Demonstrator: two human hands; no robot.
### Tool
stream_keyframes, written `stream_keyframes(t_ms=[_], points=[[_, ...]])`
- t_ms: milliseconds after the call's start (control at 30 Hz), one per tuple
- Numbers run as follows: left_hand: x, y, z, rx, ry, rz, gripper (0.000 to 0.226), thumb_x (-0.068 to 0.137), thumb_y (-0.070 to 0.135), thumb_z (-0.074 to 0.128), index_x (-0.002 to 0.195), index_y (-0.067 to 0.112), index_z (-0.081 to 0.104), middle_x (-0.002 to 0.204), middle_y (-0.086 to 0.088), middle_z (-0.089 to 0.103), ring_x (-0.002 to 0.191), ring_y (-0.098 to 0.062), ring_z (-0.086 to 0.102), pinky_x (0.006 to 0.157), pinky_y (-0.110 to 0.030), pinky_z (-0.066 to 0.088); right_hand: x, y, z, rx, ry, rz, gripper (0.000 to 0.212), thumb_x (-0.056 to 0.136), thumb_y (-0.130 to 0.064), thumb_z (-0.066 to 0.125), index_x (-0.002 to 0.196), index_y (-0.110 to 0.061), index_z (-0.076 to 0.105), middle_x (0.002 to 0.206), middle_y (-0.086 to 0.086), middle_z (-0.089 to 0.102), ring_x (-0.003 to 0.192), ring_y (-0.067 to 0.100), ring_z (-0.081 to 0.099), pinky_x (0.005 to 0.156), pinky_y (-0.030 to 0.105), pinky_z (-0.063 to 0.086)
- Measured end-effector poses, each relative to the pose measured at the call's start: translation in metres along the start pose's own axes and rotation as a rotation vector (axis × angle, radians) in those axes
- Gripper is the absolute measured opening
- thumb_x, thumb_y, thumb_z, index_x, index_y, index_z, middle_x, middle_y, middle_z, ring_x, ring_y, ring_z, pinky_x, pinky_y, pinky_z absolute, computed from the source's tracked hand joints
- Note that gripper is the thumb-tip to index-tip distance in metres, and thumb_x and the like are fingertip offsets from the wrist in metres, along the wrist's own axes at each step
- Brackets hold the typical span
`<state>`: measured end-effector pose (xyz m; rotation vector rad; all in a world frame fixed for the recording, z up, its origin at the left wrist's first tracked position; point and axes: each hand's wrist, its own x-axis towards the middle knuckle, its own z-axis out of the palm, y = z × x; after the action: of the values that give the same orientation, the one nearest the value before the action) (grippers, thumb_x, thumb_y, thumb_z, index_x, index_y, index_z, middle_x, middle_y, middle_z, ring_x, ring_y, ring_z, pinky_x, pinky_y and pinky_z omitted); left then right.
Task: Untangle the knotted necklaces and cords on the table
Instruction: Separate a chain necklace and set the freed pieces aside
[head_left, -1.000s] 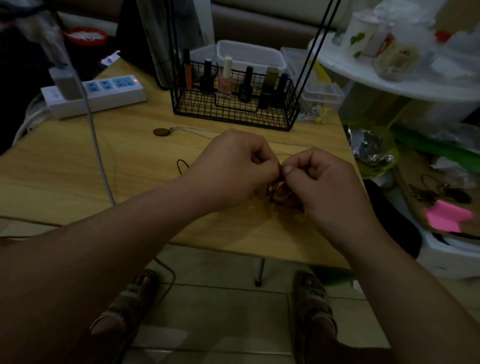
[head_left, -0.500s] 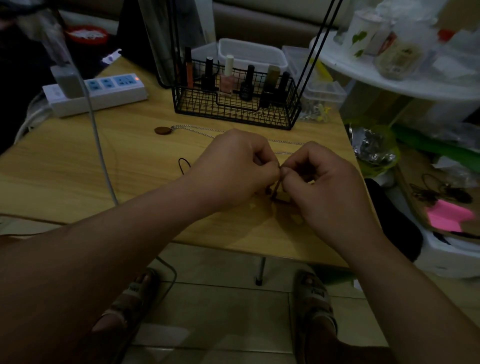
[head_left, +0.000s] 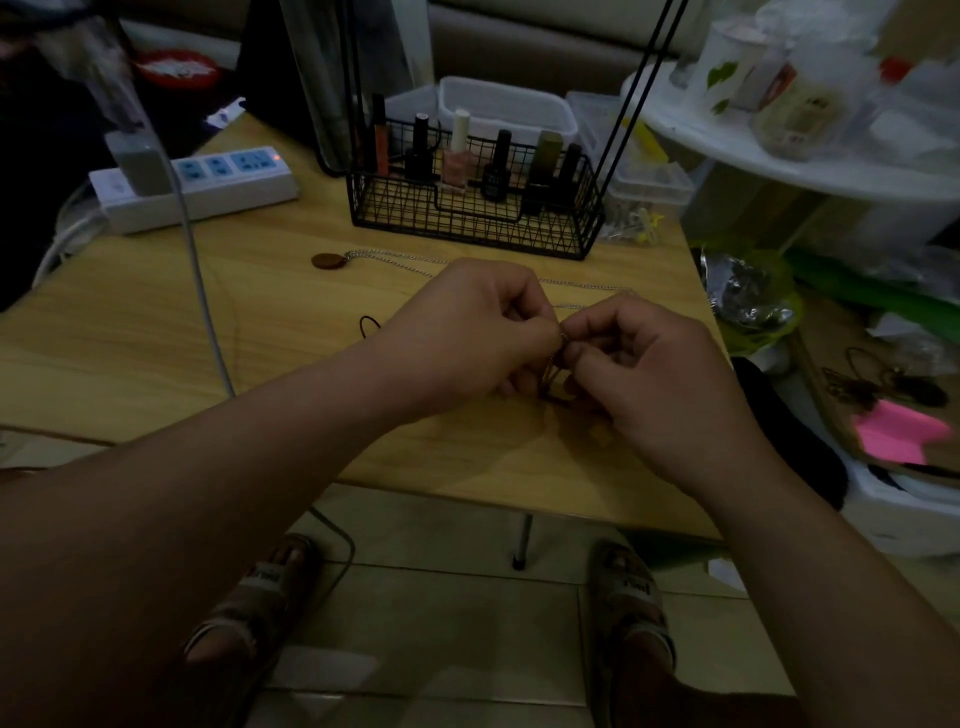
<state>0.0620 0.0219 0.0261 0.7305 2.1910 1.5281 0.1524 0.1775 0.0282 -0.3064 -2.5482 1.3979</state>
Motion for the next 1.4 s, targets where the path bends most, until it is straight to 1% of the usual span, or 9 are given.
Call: stream_keyframes(t_ms=[200, 467, 567, 733, 867, 967, 1067, 1200, 1400], points=[[0.001, 0.000, 0.000, 0.008, 0.030, -0.020, 0.004, 0.095, 0.010, 0.069, 0.090, 0.008, 0.069, 0.075, -0.008, 0.073, 0.066, -0.020, 0.076, 0.064, -0.036, 0.064, -0.001, -0.002, -0.001, 0.026, 0.071, 0.039, 0.009, 0.097, -0.015, 0.068, 0.093, -0.022, 0.073, 0.079, 0.002, 0.075, 0.069, 0.011, 0.072, 0.053, 0.020, 0.051], [0.001, 0.002, 0.000, -0.180, -0.018, -0.120, 0.010, 0.099, 0.009, 0.065, 0.090, 0.006, 0.068, 0.068, -0.005, 0.068, 0.063, -0.020, 0.071, 0.064, -0.035, 0.062, 0.003, -0.005, 0.003, 0.596, -0.038, 0.293, 0.020, 0.103, -0.012, 0.049, 0.095, -0.010, 0.068, 0.087, 0.010, 0.070, 0.077, 0.018, 0.066, 0.061, 0.029, 0.050], [0.001, 0.003, -0.002, -0.226, -0.046, -0.162, 0.010, 0.098, 0.009, 0.066, 0.088, 0.007, 0.069, 0.067, -0.004, 0.068, 0.064, -0.019, 0.071, 0.061, -0.031, 0.061, 0.002, -0.003, 0.002, 0.440, -0.005, 0.243, 0.021, 0.103, -0.023, 0.053, 0.092, -0.018, 0.070, 0.088, 0.009, 0.073, 0.076, 0.019, 0.069, 0.057, 0.028, 0.048], [0.001, 0.004, -0.004, -0.298, -0.041, -0.178, 0.007, 0.097, 0.009, 0.066, 0.095, 0.005, 0.070, 0.071, -0.004, 0.067, 0.065, -0.017, 0.069, 0.062, -0.030, 0.061, -0.001, -0.006, -0.002, 0.125, 0.007, 0.156, 0.018, 0.100, -0.029, 0.057, 0.096, -0.017, 0.070, 0.095, 0.007, 0.076, 0.085, 0.027, 0.071, 0.068, 0.041, 0.052], [0.002, 0.003, -0.006, -0.280, 0.004, -0.137, 0.004, 0.096, 0.009, 0.066, 0.093, 0.009, 0.069, 0.080, -0.003, 0.066, 0.072, -0.015, 0.066, 0.065, -0.031, 0.059, -0.001, -0.007, -0.003, 0.131, -0.094, 0.128, 0.009, 0.093, -0.026, 0.063, 0.086, -0.021, 0.067, 0.100, 0.011, 0.076, 0.077, 0.018, 0.067, 0.063, 0.032, 0.049], [0.003, 0.001, -0.004, -0.219, 0.038, -0.109, 0.007, 0.095, 0.012, 0.069, 0.088, 0.012, 0.068, 0.089, -0.008, 0.072, 0.080, -0.016, 0.068, 0.067, -0.029, 0.058, 0.002, -0.003, -0.003, 0.300, -0.092, 0.154, 0.007, 0.078, -0.030, 0.060, 0.072, -0.029, 0.065, 0.091, 0.010, 0.075, 0.079, 0.025, 0.062, 0.062, 0.037, 0.042], [0.003, -0.001, -0.002, -0.153, 0.064, -0.095, 0.013, 0.093, 0.016, 0.073, 0.081, 0.016, 0.066, 0.097, -0.011, 0.077, 0.092, -0.032, 0.070, 0.072, -0.034, 0.055, 0.007, 0.000, -0.003, 0.523, -0.064, 0.197, 0.010, 0.075, -0.022, 0.057, 0.068, -0.024, 0.063, 0.078, -0.003, 0.070, 0.081, 0.022, 0.063, 0.067, 0.039, 0.044], [0.001, 0.000, -0.001, -0.135, 0.052, -0.063, 0.009, 0.094, 0.011, 0.070, 0.086, 0.011, 0.066, 0.093, -0.012, 0.078, 0.083, -0.016, 0.073, 0.073, -0.033, 0.055, 0.008, 0.001, -0.003, 0.672, -0.104, 0.238, 0.011, 0.089, -0.013, 0.051, 0.078, -0.015, 0.055, 0.077, 0.003, 0.066, 0.079, 0.021, 0.066, 0.066, 0.032, 0.052], [0.000, -0.001, 0.003, -0.050, 0.051, -0.018, 0.008, 0.091, 0.012, 0.074, 0.088, 0.013, 0.067, 0.089, -0.010, 0.077, 0.089, -0.027, 0.074, 0.076, -0.042, 0.061, 0.009, 0.000, -0.004, 0.803, -0.157, 0.321, 0.024, 0.096, -0.011, 0.042, 0.074, -0.015, 0.050, 0.068, 0.004, 0.052, 0.066, 0.020, 0.062, 0.064, 0.033, 0.050]])
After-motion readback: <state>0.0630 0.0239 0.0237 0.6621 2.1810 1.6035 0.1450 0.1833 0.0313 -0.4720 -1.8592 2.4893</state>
